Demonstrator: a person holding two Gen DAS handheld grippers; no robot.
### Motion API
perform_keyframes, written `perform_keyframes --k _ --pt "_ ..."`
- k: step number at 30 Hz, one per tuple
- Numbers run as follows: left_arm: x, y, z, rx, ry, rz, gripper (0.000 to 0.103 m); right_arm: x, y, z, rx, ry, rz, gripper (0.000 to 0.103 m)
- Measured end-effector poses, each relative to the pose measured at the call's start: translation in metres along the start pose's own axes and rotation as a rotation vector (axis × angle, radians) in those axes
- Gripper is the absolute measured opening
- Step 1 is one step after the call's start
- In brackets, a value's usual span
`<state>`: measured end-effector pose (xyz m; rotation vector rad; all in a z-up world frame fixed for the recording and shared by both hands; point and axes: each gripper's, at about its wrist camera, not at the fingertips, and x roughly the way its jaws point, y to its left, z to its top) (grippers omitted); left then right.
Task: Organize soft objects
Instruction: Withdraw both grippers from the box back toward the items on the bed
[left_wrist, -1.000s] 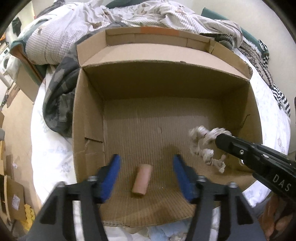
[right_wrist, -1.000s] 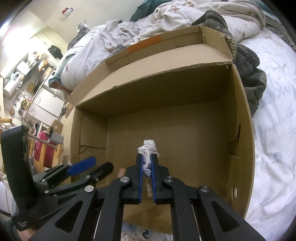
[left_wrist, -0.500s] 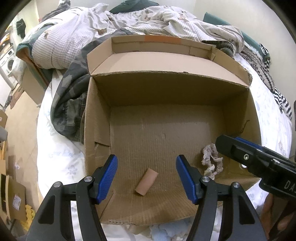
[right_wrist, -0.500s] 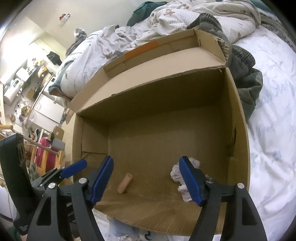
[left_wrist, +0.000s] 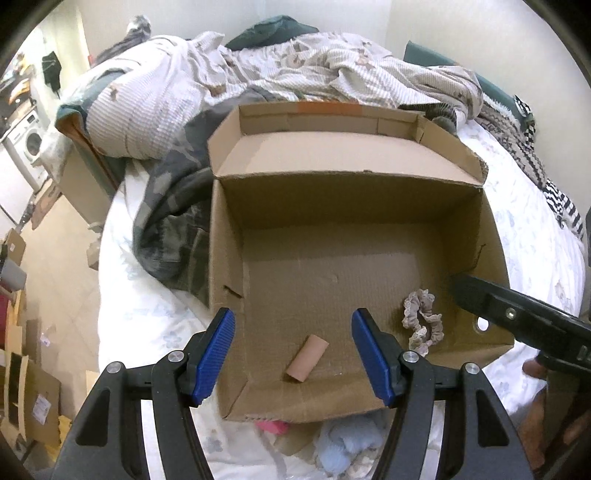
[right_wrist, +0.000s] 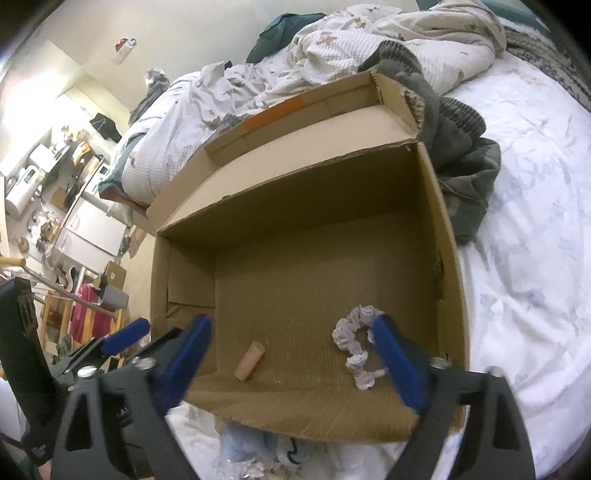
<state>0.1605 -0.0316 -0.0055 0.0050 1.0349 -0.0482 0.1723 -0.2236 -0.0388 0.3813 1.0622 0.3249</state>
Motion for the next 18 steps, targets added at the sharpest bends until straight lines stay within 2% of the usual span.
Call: perform_keyframes --k 8,12,18 --pt "-0.025 0.015 -0.020 -0.044 -0.015 0.013 0.063 -0.027 -0.005 -0.017 0.056 -0.049 0.032 0.103" --pt "-0.034 0.022 -0.031 -0.054 -0.023 0.039 0.063 -0.036 -0.001 -0.030 0.007 -0.084 -0.037 0.103" --pt "-0.045 0.032 -0.049 -0.082 -0.029 0.051 0.064 -0.048 0.006 -0.051 -0.056 -0.093 -0.080 0.103"
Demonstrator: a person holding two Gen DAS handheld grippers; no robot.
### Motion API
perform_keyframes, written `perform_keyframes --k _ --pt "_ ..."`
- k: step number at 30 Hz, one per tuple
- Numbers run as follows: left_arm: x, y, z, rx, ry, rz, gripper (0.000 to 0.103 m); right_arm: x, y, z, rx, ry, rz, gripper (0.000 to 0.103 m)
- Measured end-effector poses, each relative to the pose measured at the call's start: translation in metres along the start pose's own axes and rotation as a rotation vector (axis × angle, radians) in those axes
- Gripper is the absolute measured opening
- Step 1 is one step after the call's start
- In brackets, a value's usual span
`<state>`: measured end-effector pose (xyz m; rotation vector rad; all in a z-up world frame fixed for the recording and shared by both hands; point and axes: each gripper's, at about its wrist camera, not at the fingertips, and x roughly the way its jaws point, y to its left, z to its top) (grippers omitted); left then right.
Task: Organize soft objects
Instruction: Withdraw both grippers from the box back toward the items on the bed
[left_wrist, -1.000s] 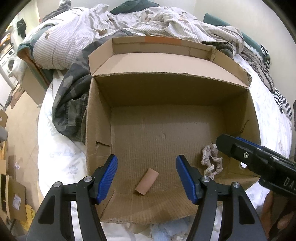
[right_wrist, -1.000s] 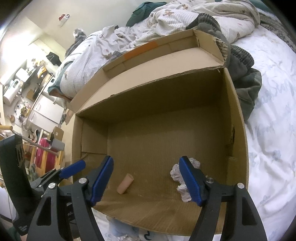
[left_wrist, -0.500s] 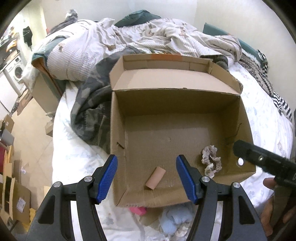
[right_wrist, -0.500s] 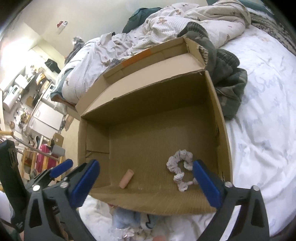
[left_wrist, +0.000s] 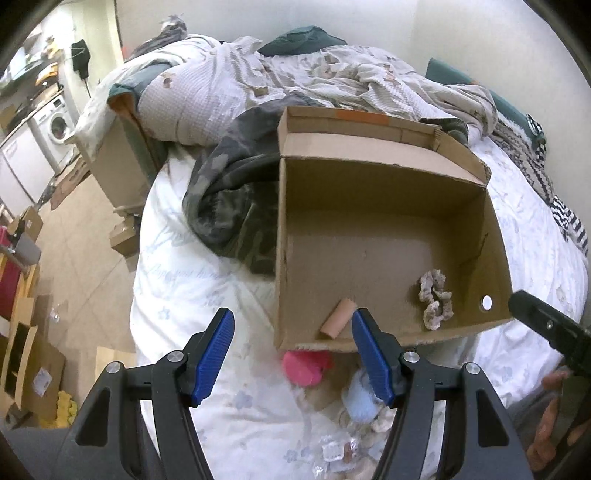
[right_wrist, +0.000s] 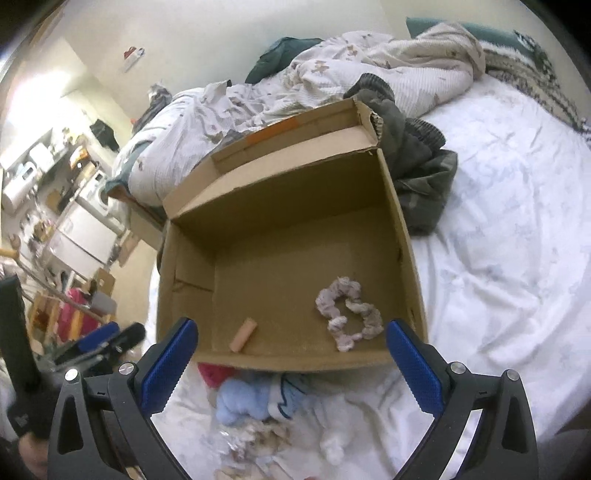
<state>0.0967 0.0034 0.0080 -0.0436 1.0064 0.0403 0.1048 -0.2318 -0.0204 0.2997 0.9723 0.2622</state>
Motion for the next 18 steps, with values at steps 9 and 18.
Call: perform_keyframes --k 9,18 --pt "-0.007 0.015 -0.022 -0.024 0.003 0.015 0.064 -0.002 0.001 -0.021 -0.009 0.027 -0.043 0.103" --pt "-0.002 0.033 -0.041 -0.075 0.049 0.021 0.064 0.003 0.003 -0.029 -0.008 0.069 0.003 0.103"
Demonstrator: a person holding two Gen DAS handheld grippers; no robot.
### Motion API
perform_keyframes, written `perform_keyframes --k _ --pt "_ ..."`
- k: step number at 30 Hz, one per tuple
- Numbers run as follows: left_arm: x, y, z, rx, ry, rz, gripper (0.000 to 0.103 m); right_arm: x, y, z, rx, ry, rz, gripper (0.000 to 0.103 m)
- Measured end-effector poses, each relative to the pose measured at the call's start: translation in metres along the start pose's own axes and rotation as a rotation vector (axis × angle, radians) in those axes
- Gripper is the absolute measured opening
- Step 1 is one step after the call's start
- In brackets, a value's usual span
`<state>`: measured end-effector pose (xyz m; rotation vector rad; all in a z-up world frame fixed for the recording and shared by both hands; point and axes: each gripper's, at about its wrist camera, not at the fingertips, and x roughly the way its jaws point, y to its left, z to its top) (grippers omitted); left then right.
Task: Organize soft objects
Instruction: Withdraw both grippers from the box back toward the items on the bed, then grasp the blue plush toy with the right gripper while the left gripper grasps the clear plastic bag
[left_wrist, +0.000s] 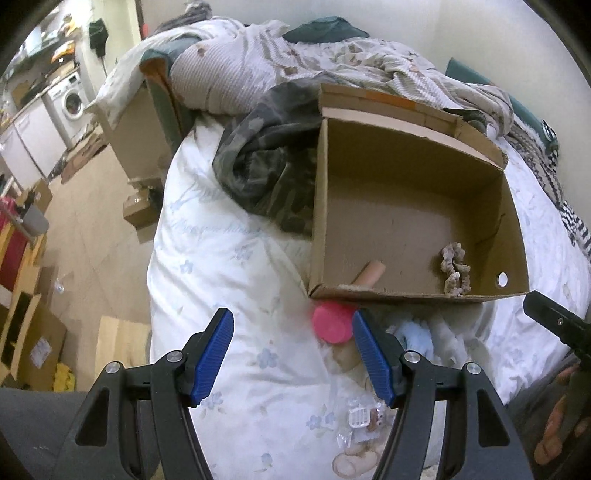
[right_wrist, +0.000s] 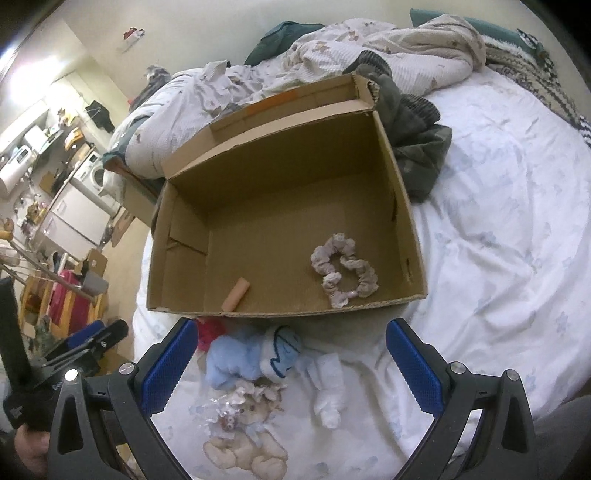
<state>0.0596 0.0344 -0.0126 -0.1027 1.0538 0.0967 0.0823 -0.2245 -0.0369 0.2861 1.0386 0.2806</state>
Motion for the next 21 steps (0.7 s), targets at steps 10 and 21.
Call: perform_keyframes --k 10,21 --pt "0.005 0.019 -0.004 -0.070 0.038 -0.010 0.064 0.045 0.006 -0.011 0.073 0.217 0.147 0.103" --pt "0.012 0.023 -0.004 -0.094 0.058 -0.016 0.064 0.120 0.026 -0.020 0.021 0.386 0.084 0.085"
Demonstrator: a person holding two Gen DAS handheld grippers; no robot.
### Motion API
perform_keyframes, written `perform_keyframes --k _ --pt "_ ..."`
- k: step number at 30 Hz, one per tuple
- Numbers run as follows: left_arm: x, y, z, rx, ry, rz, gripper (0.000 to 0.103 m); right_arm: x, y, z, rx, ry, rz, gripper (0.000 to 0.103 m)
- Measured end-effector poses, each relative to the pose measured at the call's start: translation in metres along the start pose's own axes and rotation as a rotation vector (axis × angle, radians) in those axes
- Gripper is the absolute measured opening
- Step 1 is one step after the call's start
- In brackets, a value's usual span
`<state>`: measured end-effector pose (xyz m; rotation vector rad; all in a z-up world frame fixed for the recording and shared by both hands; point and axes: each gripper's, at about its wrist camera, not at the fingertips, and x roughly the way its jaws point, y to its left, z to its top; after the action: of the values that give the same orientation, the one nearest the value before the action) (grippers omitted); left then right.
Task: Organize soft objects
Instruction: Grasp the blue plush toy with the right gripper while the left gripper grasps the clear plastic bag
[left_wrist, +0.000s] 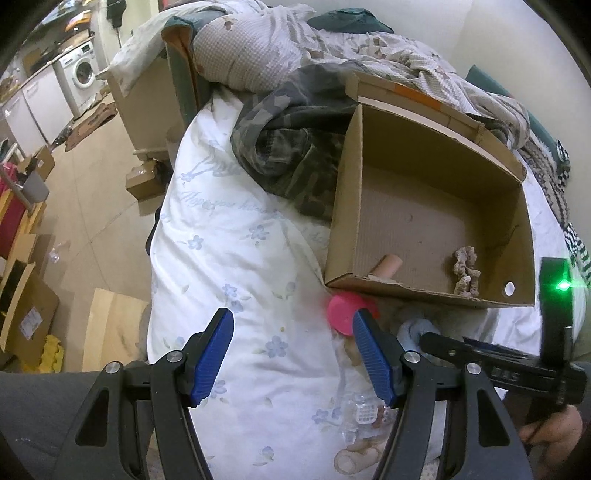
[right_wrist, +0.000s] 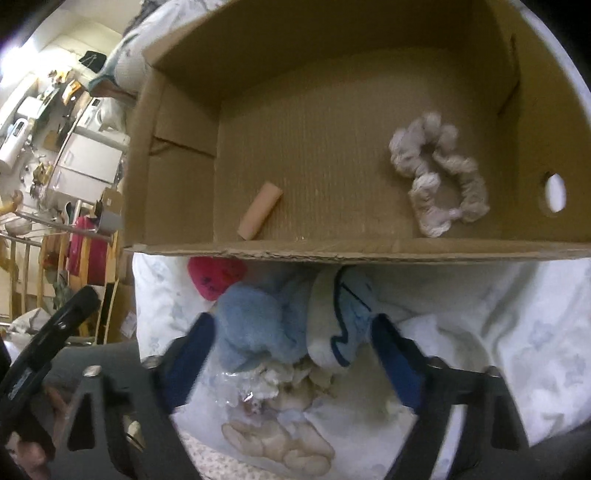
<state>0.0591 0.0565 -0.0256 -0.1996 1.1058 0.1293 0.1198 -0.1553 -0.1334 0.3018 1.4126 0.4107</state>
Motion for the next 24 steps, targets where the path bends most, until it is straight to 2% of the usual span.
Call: perform_keyframes --k 1,3,4,5,8,14,17,20,24 --pt "0.001 0.000 0.000 -0.003 0.003 -0.003 0.064 0.003 -0.001 0.000 0.004 0.004 -0.003 0.082" --pt "0.004 -0.001 -0.001 -0.001 0.011 -0.006 0.064 0.005 -0.001 0.000 0.001 0.011 -0.011 0.059" --pt "0.005 -0.002 -0.001 0.004 0.014 -0.005 0.064 0.004 -0.001 0.000 -0.007 0.010 -0.017 0.052" --pt "0.005 -0.003 -0.001 0.007 0.015 -0.005 0.064 0.002 0.001 -0.001 -0.021 0.001 -0.032 0.038" --pt "0.007 -0.007 -0.002 0.025 0.020 -0.005 0.064 -0.007 0.001 -0.003 -0.042 -0.016 -0.035 0.029" --pt "0.007 -0.009 -0.008 0.042 0.037 -0.013 0.064 -0.047 0.002 -0.013 -0.056 -0.089 0.016 0.026" --pt "0.008 -0.009 -0.013 0.034 0.053 -0.028 0.064 -0.077 -0.001 -0.023 -0.059 -0.142 0.079 0.026" --pt "0.014 -0.012 -0.022 0.021 0.096 -0.055 0.064 -0.105 -0.008 -0.028 -0.033 -0.207 0.144 0.026" --pt "0.029 -0.021 -0.040 0.023 0.186 -0.094 0.064 -0.118 -0.019 -0.035 0.013 -0.239 0.149 0.026"
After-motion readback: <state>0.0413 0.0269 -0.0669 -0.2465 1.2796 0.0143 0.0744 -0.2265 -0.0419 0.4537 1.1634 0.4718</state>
